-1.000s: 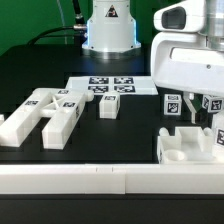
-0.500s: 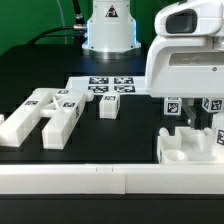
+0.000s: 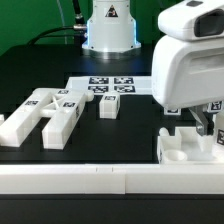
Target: Assemble chair
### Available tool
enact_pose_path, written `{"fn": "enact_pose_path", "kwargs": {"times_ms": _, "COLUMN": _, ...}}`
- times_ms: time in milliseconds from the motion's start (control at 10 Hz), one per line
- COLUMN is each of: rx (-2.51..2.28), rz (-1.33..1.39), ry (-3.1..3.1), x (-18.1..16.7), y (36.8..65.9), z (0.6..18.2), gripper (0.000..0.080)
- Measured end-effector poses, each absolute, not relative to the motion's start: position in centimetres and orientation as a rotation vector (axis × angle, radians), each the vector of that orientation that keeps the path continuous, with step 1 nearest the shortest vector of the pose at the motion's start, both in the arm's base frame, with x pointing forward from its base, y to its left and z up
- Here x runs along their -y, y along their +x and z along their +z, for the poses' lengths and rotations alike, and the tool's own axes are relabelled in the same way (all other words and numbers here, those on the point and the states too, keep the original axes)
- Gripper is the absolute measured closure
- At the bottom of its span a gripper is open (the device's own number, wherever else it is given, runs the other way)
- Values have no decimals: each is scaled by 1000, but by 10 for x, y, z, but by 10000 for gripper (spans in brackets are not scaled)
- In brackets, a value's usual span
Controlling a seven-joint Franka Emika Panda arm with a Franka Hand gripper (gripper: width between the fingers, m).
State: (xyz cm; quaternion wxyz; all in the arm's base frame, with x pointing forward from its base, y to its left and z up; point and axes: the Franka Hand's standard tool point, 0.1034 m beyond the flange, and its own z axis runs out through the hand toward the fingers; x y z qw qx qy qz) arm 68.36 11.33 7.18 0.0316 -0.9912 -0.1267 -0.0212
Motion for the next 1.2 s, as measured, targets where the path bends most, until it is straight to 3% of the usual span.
{"fn": "enact_pose_path", "kwargs": {"times_ms": 600, "rx": 1021, "rz": -74, "ry": -2939, "x": -108, "y": 683, "z": 71, "gripper": 150}}
{"fn": "enact_pose_path", "kwargs": {"times_ms": 800, "rx": 1018, "rz": -73, "ry": -2940, "x": -108, "y": 683, "z": 70, "gripper": 434}}
{"fn": "enact_pose_path", "kwargs": {"times_ms": 900, "rx": 1017, "rz": -70, "ry": -2940, "x": -108, "y": 683, "z": 70, "gripper": 509}}
{"fn": "enact_pose_path", "kwargs": {"times_ms": 1200, "rx": 912, "rz": -68, "ry": -2970, "x": -108, "y": 683, "z": 69, "gripper": 509}}
